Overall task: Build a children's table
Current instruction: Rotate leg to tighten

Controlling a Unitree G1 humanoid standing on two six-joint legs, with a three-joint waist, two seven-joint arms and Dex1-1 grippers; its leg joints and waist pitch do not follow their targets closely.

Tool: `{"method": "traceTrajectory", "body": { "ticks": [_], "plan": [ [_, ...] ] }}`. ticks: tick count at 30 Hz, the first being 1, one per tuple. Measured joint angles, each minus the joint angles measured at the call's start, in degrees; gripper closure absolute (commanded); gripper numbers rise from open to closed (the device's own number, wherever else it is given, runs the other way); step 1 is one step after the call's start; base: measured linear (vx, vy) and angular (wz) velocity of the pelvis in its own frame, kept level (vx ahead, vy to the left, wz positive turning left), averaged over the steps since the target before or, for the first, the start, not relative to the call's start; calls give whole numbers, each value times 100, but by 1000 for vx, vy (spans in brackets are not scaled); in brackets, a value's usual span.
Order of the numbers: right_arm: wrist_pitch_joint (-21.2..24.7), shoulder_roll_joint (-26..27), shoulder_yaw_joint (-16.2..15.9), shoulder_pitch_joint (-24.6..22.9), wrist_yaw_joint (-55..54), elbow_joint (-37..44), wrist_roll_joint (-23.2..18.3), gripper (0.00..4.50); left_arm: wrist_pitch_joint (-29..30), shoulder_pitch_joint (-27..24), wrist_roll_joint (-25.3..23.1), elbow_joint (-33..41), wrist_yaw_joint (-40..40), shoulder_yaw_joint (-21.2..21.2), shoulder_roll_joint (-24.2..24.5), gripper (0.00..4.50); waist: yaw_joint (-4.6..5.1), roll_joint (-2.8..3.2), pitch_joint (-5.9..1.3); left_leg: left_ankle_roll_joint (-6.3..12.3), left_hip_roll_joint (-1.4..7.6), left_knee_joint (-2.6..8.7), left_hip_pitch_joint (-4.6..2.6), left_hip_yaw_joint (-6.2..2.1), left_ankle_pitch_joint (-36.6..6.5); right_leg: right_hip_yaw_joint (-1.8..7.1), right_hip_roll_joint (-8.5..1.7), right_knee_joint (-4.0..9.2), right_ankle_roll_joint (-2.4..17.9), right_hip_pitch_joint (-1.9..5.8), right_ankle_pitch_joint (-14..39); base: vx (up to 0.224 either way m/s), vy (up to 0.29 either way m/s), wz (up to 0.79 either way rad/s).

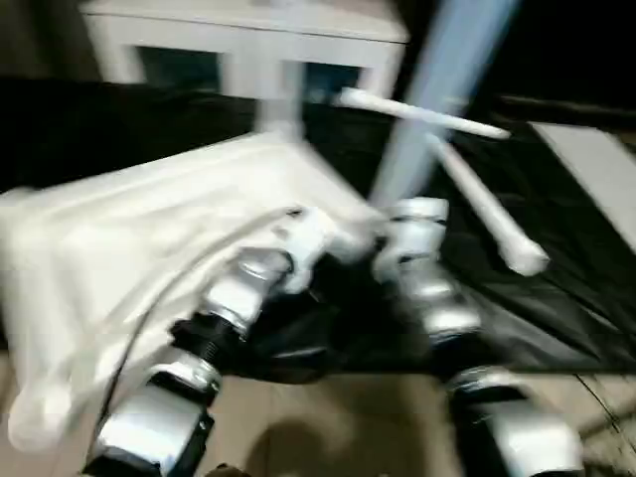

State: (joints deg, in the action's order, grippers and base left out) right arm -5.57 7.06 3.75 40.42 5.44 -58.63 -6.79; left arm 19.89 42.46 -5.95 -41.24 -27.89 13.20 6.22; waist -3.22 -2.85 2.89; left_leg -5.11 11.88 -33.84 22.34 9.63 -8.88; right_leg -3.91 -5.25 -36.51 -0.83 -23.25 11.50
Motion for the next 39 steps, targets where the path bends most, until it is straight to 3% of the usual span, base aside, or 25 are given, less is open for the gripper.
{"method": "traceTrajectory", "body": {
  "ticks": [3, 5, 11, 18, 23, 29, 39],
  "plan": [
    [-147, -87, 33, 3, 196, 32, 0, 59, -38, -5, 15, 29, -68, -2, 59, 450, -76, 1, 0, 0, 3, 17, 8, 20, 1, 11, 0, 15, 35, -7, -37, 0, 0, 0],
    [-181, -112, 23, -29, 324, 152, 6, 22, -39, -22, 15, 81, -152, 2, 98, 450, -88, 1, 1, 1, 3, 19, 12, 24, 2, 11, 0, 27, 37, -7, -38, 0, 0, 0],
    [-202, -532, -4, -465, 615, 1265, 3, 9, -184, -241, 24, 396, -622, 43, 327, 450, -179, 1, 1, 8, 4, 24, 3, 36, 5, 21, 0, 40, 36, -5, -38, 0, 0, 0],
    [543, -1351, -417, -1571, 1687, 2777, 19, 9, -367, -449, 25, 659, -1027, 129, 631, 450, -193, 5, 3, 7, 3, 37, -10, 38, 4, 23, 1, 45, 34, 3, -37, 0, 0, 0],
    [922, -1924, -477, -1975, 2483, 3353, -140, 9, -601, -784, 142, 1103, -1746, 191, 1117, 450, -177, 6, 3, 6, 4, 64, -28, 37, 4, 21, 3, 48, 33, 3, -37, 0, 0, 0],
    [1252, -2173, -477, -2058, 3017, 3706, -400, 9, -685, -1150, 305, 1878, -2832, 529, 1648, 450, -214, 0, 1, 6, 3, 69, -23, 42, 5, 23, 3, 70, 33, 13, -37, 0, 0, 0],
    [1507, -2537, -923, -2181, 3887, 3995, -401, 9, -497, -1334, 366, 2360, -3302, 604, 2039, 450, -189, -17, -1, 6, 4, 69, -28, 46, 4, 24, 3, 73, 33, 16, -37, 0, 0, 0]
  ]
}}
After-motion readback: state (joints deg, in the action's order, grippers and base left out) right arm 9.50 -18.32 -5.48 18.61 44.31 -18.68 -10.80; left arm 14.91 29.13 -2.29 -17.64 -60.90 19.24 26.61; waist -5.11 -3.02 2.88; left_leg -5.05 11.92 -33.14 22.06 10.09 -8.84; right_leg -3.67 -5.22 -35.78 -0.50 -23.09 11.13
